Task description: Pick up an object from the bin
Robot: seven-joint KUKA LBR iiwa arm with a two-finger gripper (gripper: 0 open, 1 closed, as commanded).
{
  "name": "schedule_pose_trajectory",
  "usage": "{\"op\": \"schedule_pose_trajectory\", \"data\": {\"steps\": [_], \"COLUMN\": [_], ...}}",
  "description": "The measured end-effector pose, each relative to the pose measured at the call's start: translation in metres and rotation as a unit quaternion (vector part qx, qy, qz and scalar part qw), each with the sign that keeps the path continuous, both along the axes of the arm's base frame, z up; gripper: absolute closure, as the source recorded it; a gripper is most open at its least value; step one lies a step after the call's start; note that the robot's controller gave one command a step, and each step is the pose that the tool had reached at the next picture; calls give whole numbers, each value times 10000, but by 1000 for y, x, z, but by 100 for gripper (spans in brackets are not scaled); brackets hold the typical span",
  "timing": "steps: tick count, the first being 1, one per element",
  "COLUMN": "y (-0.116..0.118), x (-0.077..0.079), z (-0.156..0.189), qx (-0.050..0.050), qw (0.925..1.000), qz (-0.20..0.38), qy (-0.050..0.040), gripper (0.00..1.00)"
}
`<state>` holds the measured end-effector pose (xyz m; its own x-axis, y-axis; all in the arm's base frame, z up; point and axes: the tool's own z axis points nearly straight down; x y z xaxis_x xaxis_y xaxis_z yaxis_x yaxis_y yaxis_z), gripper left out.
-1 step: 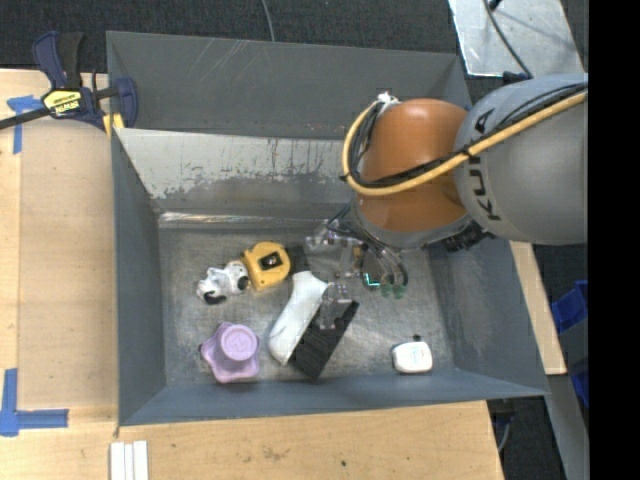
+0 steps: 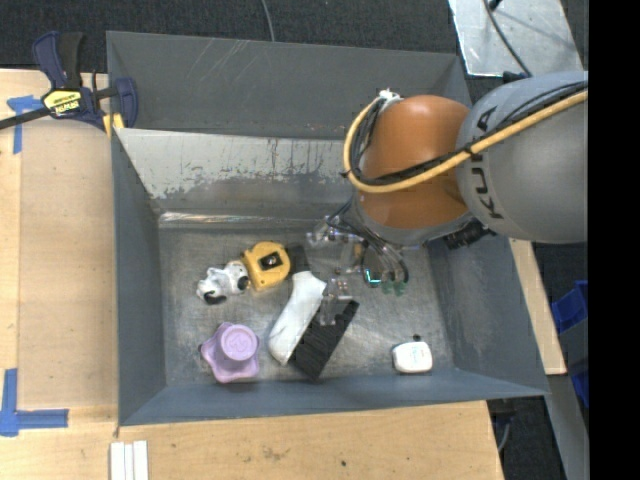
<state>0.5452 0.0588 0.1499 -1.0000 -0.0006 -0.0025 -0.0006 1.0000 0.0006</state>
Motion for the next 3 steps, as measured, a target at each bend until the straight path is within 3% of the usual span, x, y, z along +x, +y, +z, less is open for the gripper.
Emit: {"op": "schedule_pose_trajectory", "data": {"steps": [1, 2, 3], "y": [-1, -1, 1], "x": [-10, -10, -18], "z": [-62, -62, -29], "qx": [-2, -2, 2], "qw": [9999, 9999, 9999], "qz": [75, 75, 104], "qy": [-141, -141, -3], "gripper": [100, 100, 100]}}
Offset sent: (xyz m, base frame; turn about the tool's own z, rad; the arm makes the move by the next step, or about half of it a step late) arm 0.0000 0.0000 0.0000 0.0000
